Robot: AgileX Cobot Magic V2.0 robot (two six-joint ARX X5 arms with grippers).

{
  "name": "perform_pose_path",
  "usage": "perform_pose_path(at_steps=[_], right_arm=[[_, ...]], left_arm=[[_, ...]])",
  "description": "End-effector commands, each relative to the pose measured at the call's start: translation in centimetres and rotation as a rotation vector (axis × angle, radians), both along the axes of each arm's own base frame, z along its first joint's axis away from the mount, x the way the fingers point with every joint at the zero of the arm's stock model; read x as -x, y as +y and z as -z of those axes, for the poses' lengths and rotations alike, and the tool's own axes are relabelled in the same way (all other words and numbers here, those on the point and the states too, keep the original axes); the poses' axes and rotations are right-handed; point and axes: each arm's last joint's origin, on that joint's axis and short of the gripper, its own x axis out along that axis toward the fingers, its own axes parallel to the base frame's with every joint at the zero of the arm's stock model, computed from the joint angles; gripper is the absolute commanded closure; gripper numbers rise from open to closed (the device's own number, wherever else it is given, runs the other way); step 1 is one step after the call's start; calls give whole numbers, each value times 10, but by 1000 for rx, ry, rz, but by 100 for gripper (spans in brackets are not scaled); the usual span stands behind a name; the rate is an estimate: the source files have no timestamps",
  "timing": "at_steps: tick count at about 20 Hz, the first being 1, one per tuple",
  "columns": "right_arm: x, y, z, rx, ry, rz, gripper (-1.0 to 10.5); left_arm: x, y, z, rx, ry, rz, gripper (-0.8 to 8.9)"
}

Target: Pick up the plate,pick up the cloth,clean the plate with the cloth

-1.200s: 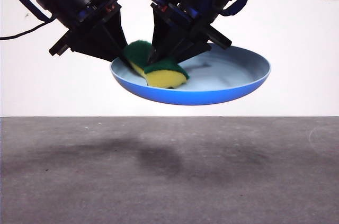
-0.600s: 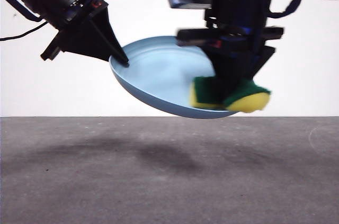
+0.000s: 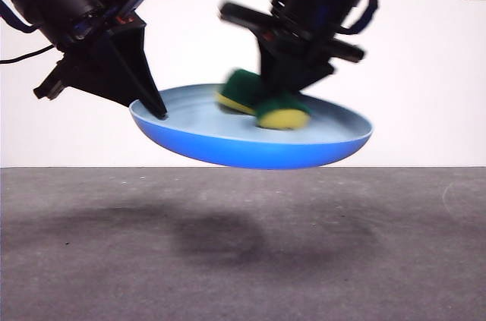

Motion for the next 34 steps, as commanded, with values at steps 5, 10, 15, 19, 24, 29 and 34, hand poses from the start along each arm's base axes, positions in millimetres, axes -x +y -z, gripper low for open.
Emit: perform_pose_path(at_steps=[5, 10, 15, 19, 24, 29, 34], right_arm=[[19, 17, 11, -41, 137, -159, 963], [34, 10, 21, 121, 245, -168, 963], [42, -2, -5, 131, 132, -116, 963], [52, -16, -32, 75, 47, -92, 963], [64, -31, -56, 47, -45, -41, 963], [76, -49, -73, 60, -105, 19, 963], [75, -60, -71, 96, -71, 50, 963]], left_arm=[[-12, -5, -13, 128, -133, -7, 822], [-17, 0, -14, 81, -179, -88, 822], [-19, 9, -4, -220, -251, -209, 822], [-25, 11, 7, -265, -230, -209, 822], [-37, 8, 35, -351, -168, -203, 822], [-51, 9, 68, -470, -126, -224, 822], [-54, 8, 70, -468, -140, -230, 570]])
